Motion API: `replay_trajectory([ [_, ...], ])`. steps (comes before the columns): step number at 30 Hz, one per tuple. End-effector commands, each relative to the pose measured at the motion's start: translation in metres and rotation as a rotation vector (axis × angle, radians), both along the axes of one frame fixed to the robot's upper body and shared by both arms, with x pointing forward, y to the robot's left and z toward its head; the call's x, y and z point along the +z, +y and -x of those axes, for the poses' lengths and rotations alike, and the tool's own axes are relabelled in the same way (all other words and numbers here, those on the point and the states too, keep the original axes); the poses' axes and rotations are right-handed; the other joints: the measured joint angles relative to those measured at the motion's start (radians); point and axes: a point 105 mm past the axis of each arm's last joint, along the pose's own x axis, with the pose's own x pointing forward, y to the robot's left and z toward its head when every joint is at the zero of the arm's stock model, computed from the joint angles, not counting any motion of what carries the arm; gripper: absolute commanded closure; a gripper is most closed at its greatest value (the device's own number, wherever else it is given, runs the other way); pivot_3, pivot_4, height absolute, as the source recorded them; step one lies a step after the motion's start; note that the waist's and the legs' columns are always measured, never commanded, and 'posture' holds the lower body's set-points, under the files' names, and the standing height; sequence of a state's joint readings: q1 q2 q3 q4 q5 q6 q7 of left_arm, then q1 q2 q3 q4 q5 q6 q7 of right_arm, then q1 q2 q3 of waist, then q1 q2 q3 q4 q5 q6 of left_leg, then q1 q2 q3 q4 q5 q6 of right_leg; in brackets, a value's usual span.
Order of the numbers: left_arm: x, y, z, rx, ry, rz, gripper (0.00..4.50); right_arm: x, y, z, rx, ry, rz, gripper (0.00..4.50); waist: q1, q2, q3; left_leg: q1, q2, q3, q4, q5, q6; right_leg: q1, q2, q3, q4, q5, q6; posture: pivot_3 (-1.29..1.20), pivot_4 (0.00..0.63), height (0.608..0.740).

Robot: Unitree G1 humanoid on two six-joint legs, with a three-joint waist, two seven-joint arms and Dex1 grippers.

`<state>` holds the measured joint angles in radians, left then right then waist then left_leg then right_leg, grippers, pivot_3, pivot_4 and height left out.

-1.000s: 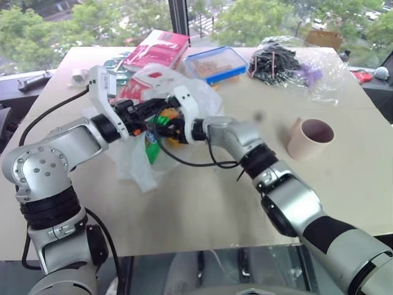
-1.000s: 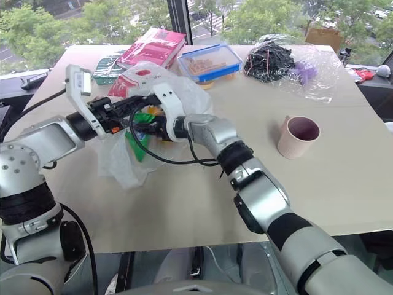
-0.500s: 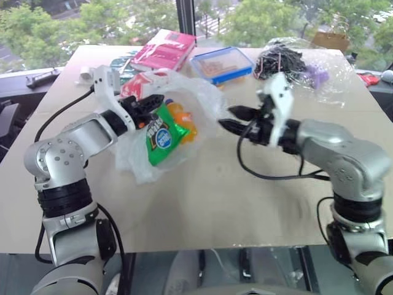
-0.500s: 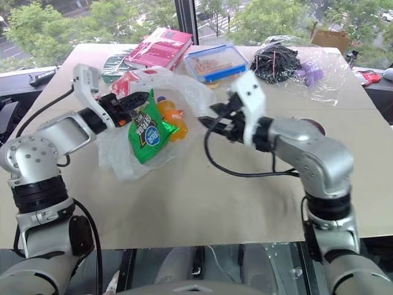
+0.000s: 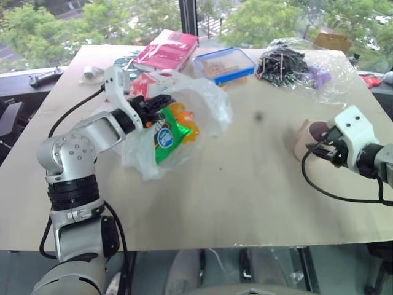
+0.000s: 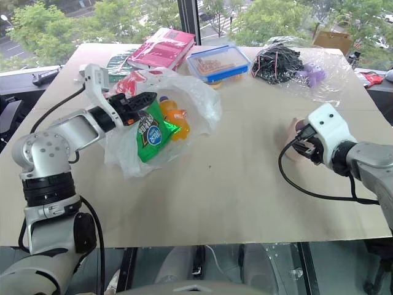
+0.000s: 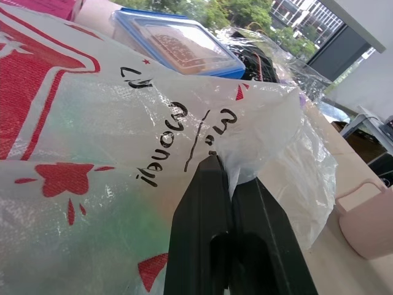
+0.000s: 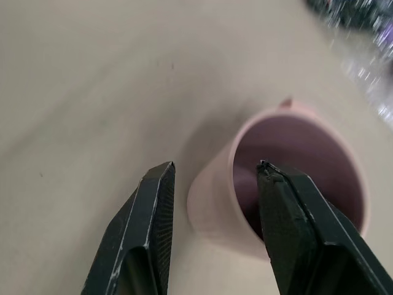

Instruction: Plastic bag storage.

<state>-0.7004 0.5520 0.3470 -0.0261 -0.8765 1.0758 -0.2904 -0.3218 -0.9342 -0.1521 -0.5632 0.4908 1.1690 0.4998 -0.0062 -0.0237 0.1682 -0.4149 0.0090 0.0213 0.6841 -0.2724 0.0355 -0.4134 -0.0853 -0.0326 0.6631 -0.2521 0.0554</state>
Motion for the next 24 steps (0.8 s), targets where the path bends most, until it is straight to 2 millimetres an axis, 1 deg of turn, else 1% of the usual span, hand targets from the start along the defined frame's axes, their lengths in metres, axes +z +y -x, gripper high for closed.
replay_trajectory([
  [1, 0.015, 0.0, 0.002, -0.005, -0.063, -0.005, 4.5, -0.007, -0.009, -0.014, 0.007, -0.007, 0.063, 2.37, -0.002, -0.001, 0.0, 0.0, 0.0, 0.0, 0.0, 0.0, 0.0, 0.0, 0.0, 0.0, 0.0, 0.0, 0.0, 0.0, 0.15, 0.74],
  [2, 0.016, 0.0, 0.003, -0.006, -0.065, -0.008, 4.5, -0.01, -0.012, -0.017, 0.007, -0.004, 0.085, 2.91, -0.002, -0.001, 0.0, 0.0, 0.0, 0.0, 0.0, 0.0, 0.0, 0.0, 0.0, 0.0, 0.0, 0.0, 0.0, 0.0, 0.15, 0.74],
  [3, 0.016, 0.0, 0.003, -0.006, -0.068, -0.011, 4.5, -0.014, -0.014, -0.019, 0.02, 0.003, 0.113, 3.24, -0.002, -0.001, 0.0, 0.0, 0.0, 0.0, 0.0, 0.0, 0.0, 0.0, 0.0, 0.0, 0.0, 0.0, 0.0, 0.0, 0.15, 0.74],
  [5, 0.017, 0.001, 0.004, -0.002, -0.071, -0.014, 4.5, -0.016, -0.015, -0.02, 0.052, 0.006, 0.153, 4.12, -0.002, -0.001, 0.0, 0.0, 0.0, 0.0, 0.001, 0.0, 0.0, 0.001, 0.0, 0.0, 0.0, 0.0, 0.0, 0.0, 0.15, 0.74],
  [6, 0.017, 0.001, 0.005, 0.0, -0.072, -0.014, 4.5, -0.017, -0.015, -0.02, 0.064, 0.007, 0.164, 4.48, -0.001, -0.001, 0.0, 0.0, 0.0, -0.001, 0.001, 0.0, 0.0, 0.001, 0.0, -0.001, 0.0, 0.0, 0.0, 0.0, 0.15, 0.74],
  [8, 0.017, 0.003, 0.006, 0.007, -0.072, -0.015, 4.5, -0.01, -0.016, -0.019, 0.091, -0.011, 0.2, 4.48, 0.0, -0.001, 0.0, 0.0, 0.001, -0.001, 0.001, 0.0, 0.0, 0.001, 0.0, -0.001, 0.0, 0.0, 0.0, 0.0, 0.15, 0.74],
  [9, 0.017, 0.004, 0.007, 0.009, -0.073, -0.016, 4.5, -0.003, -0.011, -0.016, 0.123, -0.027, 0.181, 4.48, 0.0, -0.001, 0.0, 0.0, 0.001, -0.001, 0.001, 0.0, 0.0, 0.001, 0.0, -0.001, 0.0, 0.0, 0.0, 0.0, 0.15, 0.74],
  [11, 0.018, 0.005, 0.008, 0.012, -0.074, -0.013, 4.5, 0.016, 0.013, -0.009, 0.216, -0.053, 0.058, 4.48, 0.0, -0.001, 0.0, 0.0, 0.001, -0.001, 0.001, 0.0, 0.0, 0.001, 0.0, -0.001, 0.0, 0.0, 0.0, 0.0, 0.15, 0.74],
  [12, 0.019, 0.005, 0.008, 0.013, -0.075, -0.006, 4.5, 0.025, 0.029, -0.003, 0.281, -0.057, -0.025, 4.48, -0.003, -0.002, 0.001, 0.0, 0.001, -0.001, 0.001, 0.0, 0.0, 0.001, 0.0, -0.001, 0.0, 0.0, 0.0, 0.0, 0.15, 0.74],
  [16, 0.023, 0.006, 0.007, 0.016, -0.078, 0.009, 4.5, 0.06, 0.106, 0.03, 0.6, -0.046, -0.388, 4.48, -0.011, -0.002, 0.002, 0.0, 0.004, -0.001, 0.001, 0.001, -0.001, 0.0, 0.001, -0.001, 0.0, 0.0, 0.0, 0.0, 0.15, 0.74],
  [17, 0.023, 0.006, 0.007, 0.016, -0.078, 0.012, 4.5, 0.064, 0.119, 0.035, 0.648, -0.041, -0.443, 4.48, -0.012, -0.002, 0.002, 0.001, 0.005, -0.002, 0.001, 0.001, -0.001, 0.001, 0.002, -0.001, 0.001, 0.0, 0.0, 0.0, 0.15, 0.74],
  [18, 0.024, 0.006, 0.007, 0.012, -0.078, 0.012, 4.5, 0.067, 0.137, 0.035, 0.692, -0.044, -0.499, 4.48, -0.008, -0.002, 0.002, 0.001, 0.006, -0.002, 0.001, 0.001, -0.002, 0.001, 0.003, -0.001, 0.001, 0.0, 0.0, 0.0, 0.15, 0.74],
  [21, 0.026, 0.004, 0.007, 0.0, -0.078, 0.016, 4.5, 0.069, 0.183, 0.025, 0.753, -0.038, -0.593, 4.48, -0.004, -0.002, 0.002, 0.0, 0.006, -0.003, 0.001, 0.001, -0.002, 0.001, 0.003, -0.002, 0.001, 0.0, -0.001, 0.0, 0.15, 0.74],
  [24, 0.03, 0.002, 0.01, -0.023, -0.084, 0.018, 4.5, 0.064, 0.209, 0.002, 0.714, -0.064, -0.606, 4.48, 0.0, -0.002, 0.002, 0.0, 0.001, -0.002, 0.001, 0.001, -0.002, 0.0, 0.0, -0.002, 0.001, 0.001, 0.0, 0.0, 0.15, 0.74],
])
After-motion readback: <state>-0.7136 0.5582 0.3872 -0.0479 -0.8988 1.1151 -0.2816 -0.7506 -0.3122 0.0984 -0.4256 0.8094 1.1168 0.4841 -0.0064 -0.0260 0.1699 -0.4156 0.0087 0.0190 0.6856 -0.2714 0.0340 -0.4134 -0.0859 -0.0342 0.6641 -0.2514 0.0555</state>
